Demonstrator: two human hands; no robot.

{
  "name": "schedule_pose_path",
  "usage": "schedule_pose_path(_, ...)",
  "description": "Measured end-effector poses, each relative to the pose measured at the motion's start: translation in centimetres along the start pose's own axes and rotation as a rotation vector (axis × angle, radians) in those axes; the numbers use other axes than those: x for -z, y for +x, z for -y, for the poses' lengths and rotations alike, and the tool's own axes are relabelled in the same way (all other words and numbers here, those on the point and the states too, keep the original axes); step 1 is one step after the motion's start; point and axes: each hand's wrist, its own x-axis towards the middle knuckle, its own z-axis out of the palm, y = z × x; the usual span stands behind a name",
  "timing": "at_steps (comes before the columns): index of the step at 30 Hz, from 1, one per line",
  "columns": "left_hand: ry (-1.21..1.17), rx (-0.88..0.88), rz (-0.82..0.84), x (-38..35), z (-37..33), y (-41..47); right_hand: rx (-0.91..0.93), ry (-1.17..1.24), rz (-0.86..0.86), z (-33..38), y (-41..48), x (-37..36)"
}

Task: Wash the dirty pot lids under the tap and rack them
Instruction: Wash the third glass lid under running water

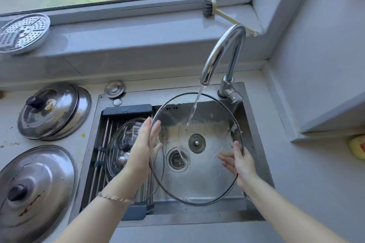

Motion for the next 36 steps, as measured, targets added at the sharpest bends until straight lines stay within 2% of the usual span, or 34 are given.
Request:
schedule_pose_path(4,-0.153,0.168,-0.075,1.8,0.5,1.9,0.264,-0.067,0.004,3.4,-1.1,-0.9)
schedule_pose_path(9,-0.433,0.466,-0.043,1.4,3.7,3.3,0.551,-0.416,0.142,10.5,-4.2,-1.8)
schedule_pose_path(13,-0.484,0.646,-0.018,-1.1,6.0,2.9,0.577,-0.705,0.149,13.7,-5.9,-2.8)
schedule_pose_path(17,-0.428,0.734,0.032,-1.9,7.0,1.7,0.383,-0.942,0.114,14.4,-4.1,-1.9)
schedule_pose_path(22,-0.207,0.559,-0.025,-0.1,4.6,1.4,0.0,-0.869,0.148,11.5,-1.2,1.0)
schedule_pose_path(25,-0.047,0.407,-0.115,0.2,2.5,1.5,-0.09,-0.906,0.128,9.0,0.3,1.3)
schedule_pose_path(28,0.108,0.257,-0.18,0.0,0.6,1.4,0.063,-1.106,0.078,7.9,2.6,0.6)
schedule_pose_path(29,0.16,0.215,-0.192,-0.2,0.1,1.3,0.131,-1.075,0.084,8.1,2.8,-0.3)
schedule_pose_path(32,0.273,0.118,-0.204,-0.8,-1.1,1.1,0.233,-0.798,0.122,8.5,4.5,-3.2)
schedule_pose_path(34,0.354,0.062,-0.197,-1.2,-1.6,1.0,0.269,-0.597,0.061,8.8,5.2,-4.8)
schedule_pose_path(36,0.437,0.022,-0.2,-1.4,-1.9,1.1,0.314,-0.494,-0.041,8.7,5.7,-6.1)
